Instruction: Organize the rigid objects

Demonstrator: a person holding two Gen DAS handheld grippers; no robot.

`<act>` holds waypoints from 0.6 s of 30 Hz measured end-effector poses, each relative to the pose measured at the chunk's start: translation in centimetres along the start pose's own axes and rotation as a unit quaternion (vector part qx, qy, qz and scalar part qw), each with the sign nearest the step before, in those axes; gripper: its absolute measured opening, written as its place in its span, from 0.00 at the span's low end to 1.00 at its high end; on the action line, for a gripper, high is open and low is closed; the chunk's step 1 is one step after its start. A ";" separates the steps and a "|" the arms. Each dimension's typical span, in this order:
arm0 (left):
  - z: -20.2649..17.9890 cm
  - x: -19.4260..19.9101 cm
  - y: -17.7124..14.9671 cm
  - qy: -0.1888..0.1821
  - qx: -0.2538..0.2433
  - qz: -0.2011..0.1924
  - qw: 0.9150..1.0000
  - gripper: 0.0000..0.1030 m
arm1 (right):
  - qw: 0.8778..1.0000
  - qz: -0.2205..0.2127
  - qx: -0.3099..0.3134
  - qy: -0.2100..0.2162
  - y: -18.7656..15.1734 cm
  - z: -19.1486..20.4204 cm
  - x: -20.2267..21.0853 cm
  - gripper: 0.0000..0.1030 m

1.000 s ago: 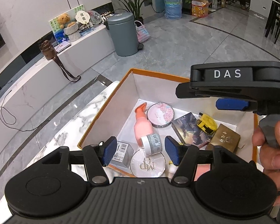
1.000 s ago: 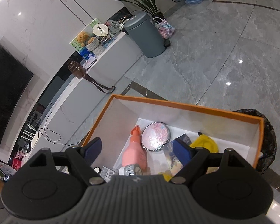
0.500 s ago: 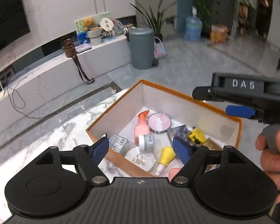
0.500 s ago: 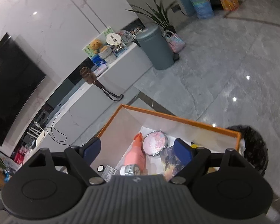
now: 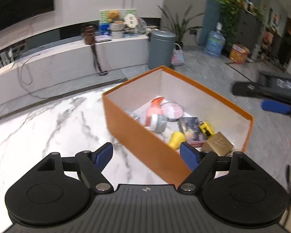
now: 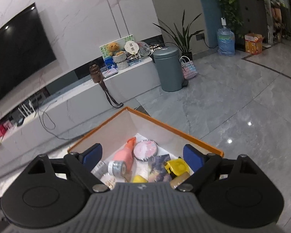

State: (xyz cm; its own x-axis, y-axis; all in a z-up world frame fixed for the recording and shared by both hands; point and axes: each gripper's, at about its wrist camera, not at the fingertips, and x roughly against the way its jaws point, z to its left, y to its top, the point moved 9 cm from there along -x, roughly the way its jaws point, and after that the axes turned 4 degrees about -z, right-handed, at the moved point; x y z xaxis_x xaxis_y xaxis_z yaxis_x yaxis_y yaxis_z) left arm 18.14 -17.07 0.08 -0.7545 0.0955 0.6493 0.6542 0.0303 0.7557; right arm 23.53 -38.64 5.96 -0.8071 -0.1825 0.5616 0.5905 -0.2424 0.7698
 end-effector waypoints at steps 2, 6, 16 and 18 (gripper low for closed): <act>0.8 -0.5 -0.6 0.005 0.020 0.014 1.000 0.89 | 1.000 0.006 0.008 0.001 -0.7 -0.1 0.2 0.87; 0.8 -0.7 -0.2 0.012 0.027 0.045 0.999 0.90 | 0.999 0.016 0.035 -0.002 -1.9 0.0 0.7 0.88; -0.3 0.3 0.9 0.014 0.037 0.013 0.999 0.91 | 0.996 0.024 0.075 -0.034 -3.6 -0.3 1.7 0.94; -0.7 0.5 1.0 0.015 0.029 0.009 0.999 0.91 | 0.996 0.025 0.078 -0.040 -3.9 -0.2 2.0 0.94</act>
State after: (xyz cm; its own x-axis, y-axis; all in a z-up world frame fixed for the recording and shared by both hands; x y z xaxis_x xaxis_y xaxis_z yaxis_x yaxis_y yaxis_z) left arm 18.33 -17.66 1.21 -0.7434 0.0660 0.6656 0.6688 0.0874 0.7383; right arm 19.62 -38.24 3.98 -0.7777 -0.1119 0.6186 0.6276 -0.0825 0.7741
